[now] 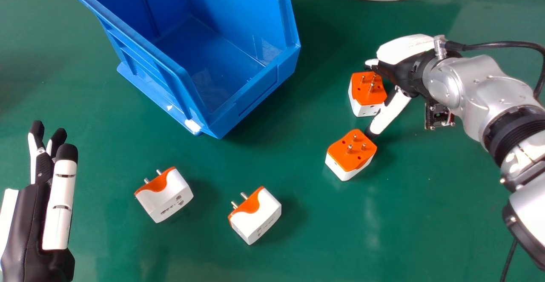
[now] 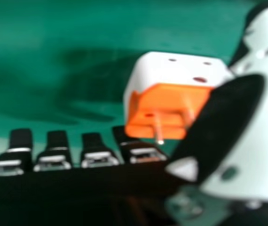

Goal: Pick all objects and put in blue box

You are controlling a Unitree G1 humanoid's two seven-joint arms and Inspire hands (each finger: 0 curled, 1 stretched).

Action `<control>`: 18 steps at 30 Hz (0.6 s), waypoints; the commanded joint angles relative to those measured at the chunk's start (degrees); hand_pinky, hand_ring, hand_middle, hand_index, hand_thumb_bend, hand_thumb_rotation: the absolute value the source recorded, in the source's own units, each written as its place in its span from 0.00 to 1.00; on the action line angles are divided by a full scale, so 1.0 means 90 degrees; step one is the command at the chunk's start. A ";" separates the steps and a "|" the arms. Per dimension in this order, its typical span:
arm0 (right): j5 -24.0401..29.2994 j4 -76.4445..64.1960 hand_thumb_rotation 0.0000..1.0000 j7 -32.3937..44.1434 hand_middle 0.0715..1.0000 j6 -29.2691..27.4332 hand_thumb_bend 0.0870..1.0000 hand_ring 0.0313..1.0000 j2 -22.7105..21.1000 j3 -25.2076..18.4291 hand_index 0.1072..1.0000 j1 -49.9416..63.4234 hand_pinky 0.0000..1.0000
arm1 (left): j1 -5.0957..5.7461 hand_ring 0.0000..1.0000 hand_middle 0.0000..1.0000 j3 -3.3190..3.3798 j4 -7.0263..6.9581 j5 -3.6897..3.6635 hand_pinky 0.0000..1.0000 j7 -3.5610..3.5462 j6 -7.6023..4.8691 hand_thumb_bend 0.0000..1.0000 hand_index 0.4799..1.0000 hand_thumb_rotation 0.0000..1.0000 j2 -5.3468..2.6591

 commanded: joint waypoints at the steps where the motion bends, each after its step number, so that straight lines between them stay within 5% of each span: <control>1: 0.0038 0.0012 0.56 -0.0084 0.99 0.0051 0.68 0.97 0.0029 -0.0070 0.94 -0.0360 0.92 | 0.0062 1.00 1.00 0.0081 -0.0079 -0.0076 1.00 -0.0032 -0.0182 0.51 1.00 0.95 0.0018; 10: -0.0027 0.0026 0.57 -0.0176 0.99 0.0034 0.68 0.97 0.0072 -0.0007 0.94 -0.0363 0.92 | 0.0062 1.00 1.00 0.0085 -0.0044 -0.0125 1.00 -0.0072 -0.0248 0.51 1.00 0.94 0.0000; 18: -0.0019 0.0048 0.56 -0.0223 0.98 -0.0025 0.66 0.97 0.0091 -0.0005 0.93 -0.0408 0.91 | 0.0071 1.00 1.00 0.0063 -0.0106 -0.0029 1.00 0.0000 -0.0217 0.51 1.00 0.94 -0.0013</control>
